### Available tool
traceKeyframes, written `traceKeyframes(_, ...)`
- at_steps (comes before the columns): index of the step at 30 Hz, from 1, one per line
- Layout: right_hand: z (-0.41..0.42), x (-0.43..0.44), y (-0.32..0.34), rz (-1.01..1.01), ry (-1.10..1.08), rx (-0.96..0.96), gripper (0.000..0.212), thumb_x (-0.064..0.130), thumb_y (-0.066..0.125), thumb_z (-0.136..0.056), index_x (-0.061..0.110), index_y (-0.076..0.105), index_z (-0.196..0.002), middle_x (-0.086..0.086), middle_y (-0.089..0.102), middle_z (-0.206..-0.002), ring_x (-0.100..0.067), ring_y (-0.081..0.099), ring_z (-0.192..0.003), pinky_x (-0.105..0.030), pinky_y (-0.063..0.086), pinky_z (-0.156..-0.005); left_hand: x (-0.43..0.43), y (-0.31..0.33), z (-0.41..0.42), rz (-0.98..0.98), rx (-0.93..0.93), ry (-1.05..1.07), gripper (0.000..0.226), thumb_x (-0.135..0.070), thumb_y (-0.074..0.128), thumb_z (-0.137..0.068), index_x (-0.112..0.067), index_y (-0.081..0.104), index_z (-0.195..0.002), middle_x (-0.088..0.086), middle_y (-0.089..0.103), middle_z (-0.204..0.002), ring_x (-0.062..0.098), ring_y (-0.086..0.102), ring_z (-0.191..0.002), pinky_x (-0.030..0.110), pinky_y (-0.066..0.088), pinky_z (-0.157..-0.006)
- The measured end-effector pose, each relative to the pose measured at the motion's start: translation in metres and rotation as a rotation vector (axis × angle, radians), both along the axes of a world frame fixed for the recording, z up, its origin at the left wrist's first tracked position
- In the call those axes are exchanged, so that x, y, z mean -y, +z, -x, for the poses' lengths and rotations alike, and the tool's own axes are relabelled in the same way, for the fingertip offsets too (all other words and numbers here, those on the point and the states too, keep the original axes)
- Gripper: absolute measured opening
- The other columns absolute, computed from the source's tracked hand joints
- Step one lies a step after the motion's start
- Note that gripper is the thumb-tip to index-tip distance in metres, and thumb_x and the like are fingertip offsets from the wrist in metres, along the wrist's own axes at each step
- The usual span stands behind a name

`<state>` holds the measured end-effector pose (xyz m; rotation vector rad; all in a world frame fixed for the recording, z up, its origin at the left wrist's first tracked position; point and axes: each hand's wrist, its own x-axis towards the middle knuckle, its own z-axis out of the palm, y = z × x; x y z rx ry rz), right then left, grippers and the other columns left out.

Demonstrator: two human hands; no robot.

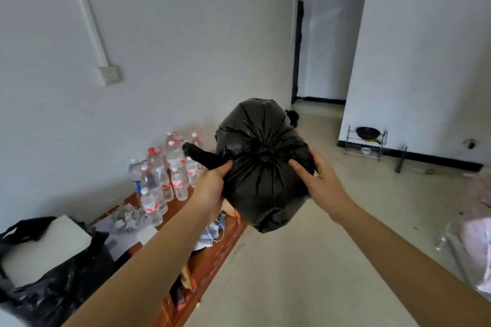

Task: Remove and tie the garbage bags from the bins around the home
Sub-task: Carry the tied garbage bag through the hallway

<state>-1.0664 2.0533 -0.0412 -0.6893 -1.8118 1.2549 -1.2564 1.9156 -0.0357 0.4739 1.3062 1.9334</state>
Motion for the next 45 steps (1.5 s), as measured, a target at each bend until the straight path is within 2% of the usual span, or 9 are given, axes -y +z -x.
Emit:
traceKeyframes(6, 0.031, -0.152, -0.035, 0.033, -0.103, -0.024, 0.050, 0.047, 0.069, -0.087, 0.038, 0.054, -0.135, 0.021, 0.063, -0.127, -0.001, 0.058, -0.119, -0.036, 0.047, -0.106, -0.172, -0.026, 0.040, 0.026, -0.008, -0.104, 0.036, -0.019, 0.066, -0.094, -0.020, 0.063, -0.130, 0.004, 0.074, -0.119, 0.026, 0.070, -0.110, 0.043, 0.055, -0.095)
traceKeyframes(9, 0.049, -0.241, -0.044, 0.024, -0.136, -0.057, 0.051, 0.047, 0.069, -0.087, 0.037, 0.054, -0.135, 0.020, 0.064, -0.126, 0.000, 0.058, -0.118, -0.033, 0.047, -0.105, -0.267, -0.028, 0.060, 0.033, -0.036, -0.128, 0.040, -0.023, 0.068, -0.092, -0.022, 0.062, -0.131, 0.004, 0.074, -0.121, 0.026, 0.069, -0.111, 0.043, 0.053, -0.098)
traceKeyframes(19, 0.138, -0.517, -0.009, 0.050, -0.098, -0.032, 0.049, 0.042, 0.069, -0.090, 0.036, 0.055, -0.136, 0.023, 0.064, -0.124, 0.010, 0.058, -0.112, -0.024, 0.048, -0.099, -0.531, 0.009, 0.136, 0.026, -0.023, -0.105, 0.032, -0.021, 0.058, -0.100, -0.024, 0.062, -0.131, 0.003, 0.073, -0.121, 0.023, 0.070, -0.108, 0.033, 0.057, -0.076)
traceKeyframes(22, 0.166, -0.585, -0.013, 0.056, -0.082, -0.005, 0.047, 0.043, 0.068, -0.090, 0.037, 0.055, -0.135, 0.024, 0.063, -0.123, 0.006, 0.058, -0.114, -0.029, 0.050, -0.100, -0.601, 0.001, 0.168, 0.049, -0.036, -0.080, 0.031, -0.021, 0.060, -0.099, -0.024, 0.063, -0.130, 0.004, 0.073, -0.121, 0.024, 0.069, -0.109, 0.040, 0.055, -0.091)
traceKeyframes(25, 0.198, -0.659, -0.023, 0.064, -0.079, 0.016, 0.043, 0.043, 0.068, -0.091, 0.039, 0.056, -0.132, 0.030, 0.061, -0.116, 0.015, 0.056, -0.105, -0.039, 0.052, -0.100, -0.678, -0.017, 0.203, 0.047, -0.047, -0.080, 0.038, -0.022, 0.061, -0.098, -0.025, 0.060, -0.136, 0.005, 0.071, -0.125, 0.026, 0.067, -0.115, 0.046, 0.050, -0.104)
traceKeyframes(33, 0.312, -0.881, -0.021, 0.053, -0.075, 0.081, 0.035, 0.044, 0.065, -0.092, 0.051, 0.053, -0.124, 0.044, 0.061, -0.103, 0.022, 0.055, -0.098, -0.046, 0.054, -0.098, -0.906, -0.032, 0.321, -0.016, -0.073, -0.102, 0.043, -0.020, 0.060, -0.098, -0.026, 0.058, -0.140, 0.003, 0.071, -0.126, 0.025, 0.067, -0.116, 0.047, 0.050, -0.105)
traceKeyframes(37, 0.357, -0.990, -0.006, 0.056, -0.103, 0.081, 0.036, 0.046, 0.065, -0.092, 0.051, 0.054, -0.125, 0.036, 0.062, -0.110, 0.014, 0.056, -0.105, -0.048, 0.054, -0.098, -1.015, -0.012, 0.365, -0.020, -0.090, -0.138, 0.041, -0.018, 0.059, -0.100, -0.022, 0.056, -0.141, 0.003, 0.071, -0.125, 0.023, 0.068, -0.114, 0.043, 0.051, -0.104)
traceKeyframes(42, 0.398, -1.118, -0.021, 0.049, -0.122, 0.075, 0.028, 0.039, 0.063, -0.095, 0.058, 0.053, -0.113, 0.042, 0.062, -0.101, 0.020, 0.056, -0.099, -0.047, 0.053, -0.099, -1.151, -0.019, 0.409, 0.042, -0.123, -0.198, 0.038, -0.019, 0.058, -0.100, -0.018, 0.058, -0.138, 0.002, 0.073, -0.122, 0.021, 0.068, -0.114, 0.041, 0.051, -0.104)
traceKeyframes(45, 0.425, -1.206, -0.046, 0.084, -0.134, 0.071, 0.029, 0.040, 0.063, -0.095, 0.053, 0.053, -0.119, 0.040, 0.061, -0.104, 0.019, 0.057, -0.099, -0.048, 0.053, -0.099, -1.242, -0.040, 0.437, 0.076, -0.124, -0.218, 0.036, -0.019, 0.058, -0.100, -0.017, 0.059, -0.136, 0.002, 0.073, -0.122, 0.022, 0.068, -0.115, 0.043, 0.050, -0.106)
